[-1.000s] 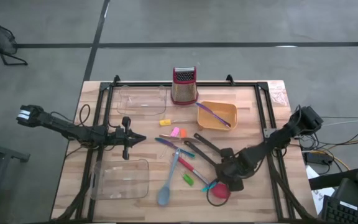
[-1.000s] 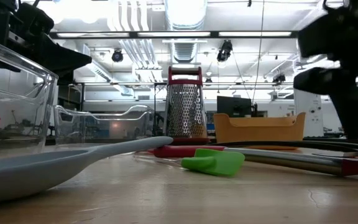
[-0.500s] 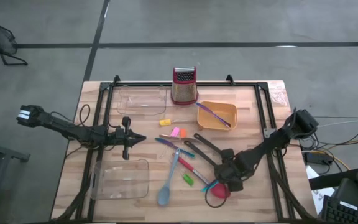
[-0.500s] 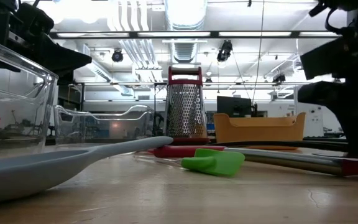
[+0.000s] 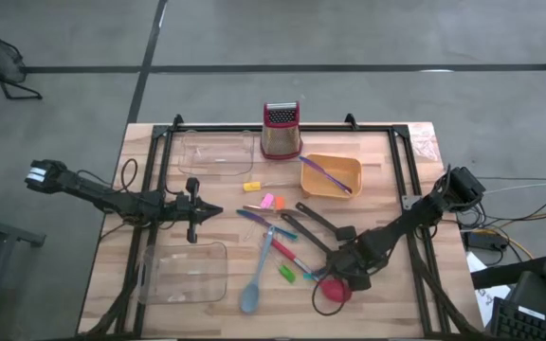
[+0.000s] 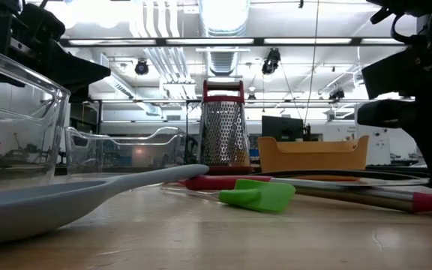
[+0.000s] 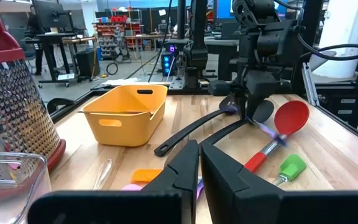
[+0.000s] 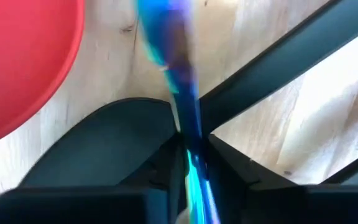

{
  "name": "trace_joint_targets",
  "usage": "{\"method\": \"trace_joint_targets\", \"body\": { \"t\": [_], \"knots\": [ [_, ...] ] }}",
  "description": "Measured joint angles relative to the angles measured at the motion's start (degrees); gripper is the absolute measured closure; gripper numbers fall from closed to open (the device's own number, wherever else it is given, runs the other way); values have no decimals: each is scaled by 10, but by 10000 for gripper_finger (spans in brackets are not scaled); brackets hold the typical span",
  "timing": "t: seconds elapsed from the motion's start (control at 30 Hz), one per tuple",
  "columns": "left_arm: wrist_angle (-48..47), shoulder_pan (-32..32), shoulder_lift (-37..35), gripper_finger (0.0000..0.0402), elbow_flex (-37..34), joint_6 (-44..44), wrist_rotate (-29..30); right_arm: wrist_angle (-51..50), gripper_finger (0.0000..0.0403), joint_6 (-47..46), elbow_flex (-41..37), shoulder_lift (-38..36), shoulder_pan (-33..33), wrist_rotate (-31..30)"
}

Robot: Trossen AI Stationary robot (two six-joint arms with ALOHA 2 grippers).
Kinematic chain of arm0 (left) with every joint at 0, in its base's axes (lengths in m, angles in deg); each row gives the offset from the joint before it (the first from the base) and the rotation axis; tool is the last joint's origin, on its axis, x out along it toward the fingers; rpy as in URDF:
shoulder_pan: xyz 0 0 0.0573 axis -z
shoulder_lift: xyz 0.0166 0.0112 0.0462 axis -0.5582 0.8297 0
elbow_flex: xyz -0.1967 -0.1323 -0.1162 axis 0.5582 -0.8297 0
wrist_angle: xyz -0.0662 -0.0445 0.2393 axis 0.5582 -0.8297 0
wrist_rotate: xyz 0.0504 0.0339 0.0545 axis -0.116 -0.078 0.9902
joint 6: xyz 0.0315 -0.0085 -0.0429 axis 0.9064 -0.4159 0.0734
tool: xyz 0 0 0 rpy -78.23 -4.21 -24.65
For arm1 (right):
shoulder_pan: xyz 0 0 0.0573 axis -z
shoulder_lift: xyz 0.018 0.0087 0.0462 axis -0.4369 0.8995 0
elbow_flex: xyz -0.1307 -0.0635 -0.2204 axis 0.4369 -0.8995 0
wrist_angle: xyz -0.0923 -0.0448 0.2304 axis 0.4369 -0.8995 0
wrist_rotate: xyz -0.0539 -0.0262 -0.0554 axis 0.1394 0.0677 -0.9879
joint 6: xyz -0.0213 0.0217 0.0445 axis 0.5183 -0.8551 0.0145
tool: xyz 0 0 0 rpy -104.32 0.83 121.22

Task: Pick & Place Kitchen Items
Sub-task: Put the bottom blue knife into the yellow bin

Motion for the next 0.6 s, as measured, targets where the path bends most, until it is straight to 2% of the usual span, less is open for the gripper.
{"method": "trace_joint_targets", "body": {
  "t": [0.1, 0.4, 0.6],
  "knots": [
    [0, 0, 0, 376, 0, 0, 0, 0, 368, 0, 0, 0, 0, 0],
    [0, 0, 0, 373, 0, 0, 0, -45, 353, -3, 2, -20, 0, 0],
    [0, 0, 0, 372, 0, 0, 0, -69, 364, -2, 15, -28, 0, -2]
  ]
}}
